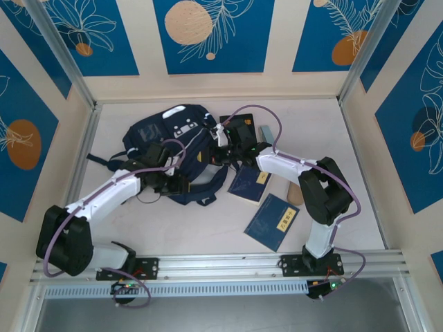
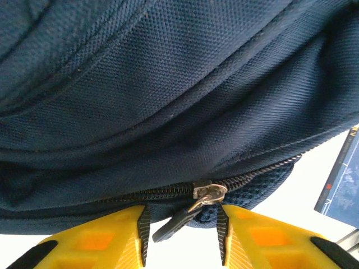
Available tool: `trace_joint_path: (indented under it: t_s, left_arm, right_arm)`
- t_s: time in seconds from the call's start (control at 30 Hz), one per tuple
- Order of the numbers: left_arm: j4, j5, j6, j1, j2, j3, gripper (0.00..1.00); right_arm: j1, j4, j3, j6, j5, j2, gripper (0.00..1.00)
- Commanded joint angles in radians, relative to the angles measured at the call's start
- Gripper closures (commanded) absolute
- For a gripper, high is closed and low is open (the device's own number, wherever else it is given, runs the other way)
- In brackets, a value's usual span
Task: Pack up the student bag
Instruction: Unzip the student bag at the center of the table.
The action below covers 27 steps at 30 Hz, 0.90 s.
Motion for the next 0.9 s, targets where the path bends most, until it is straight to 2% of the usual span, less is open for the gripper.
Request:
trace_joint_path:
  t_s: [0.0,0.2,0.43,0.53,0.6,0.7,0.77,0.87]
  left_arm:
    - [-0.016,-0.033,0.014,-0.017,0.03,0.038,0.63]
    - [-0.023,-0.088,0.046,-0.055,0.056,0.06,0.68]
    - [-0.066,-0.162,0.086,-0.064,0.08,0.08,0.84]
    - [-0.079,-0.171,0.095,-0.065,0.084,0.082,0.87]
    - [-0.073,-0.159,0.098,-0.065,0.081,0.079,0.85]
    - [-0.052,-0.123,0.097,-0.067,0.084,0.074,0.74]
    - [-0.048,-0.129,0.097,-0.071,0.092,0.077,0.73]
    - [-0.062,-0.151,0.1,-0.077,0.111,0.089,0.78]
  right_arm:
    - [-0.002,0.053,0.049,0.01,-0.037,-0.001,0.99]
    - [0.005,0.063,0.053,0.021,-0.054,0.003,0.99]
    - [0.003,0.06,0.047,0.026,-0.053,-0.002,0.99]
    - [-0.001,0.059,0.048,0.026,-0.052,-0.006,0.99]
    - [0.0,0.056,0.05,0.026,-0.053,-0.007,0.99]
    - [-0.001,0.06,0.054,0.032,-0.062,-0.004,0.99]
    - [-0.001,0.064,0.054,0.036,-0.066,-0.002,0.99]
    - [-0.001,0.065,0.053,0.04,-0.068,-0.002,0.99]
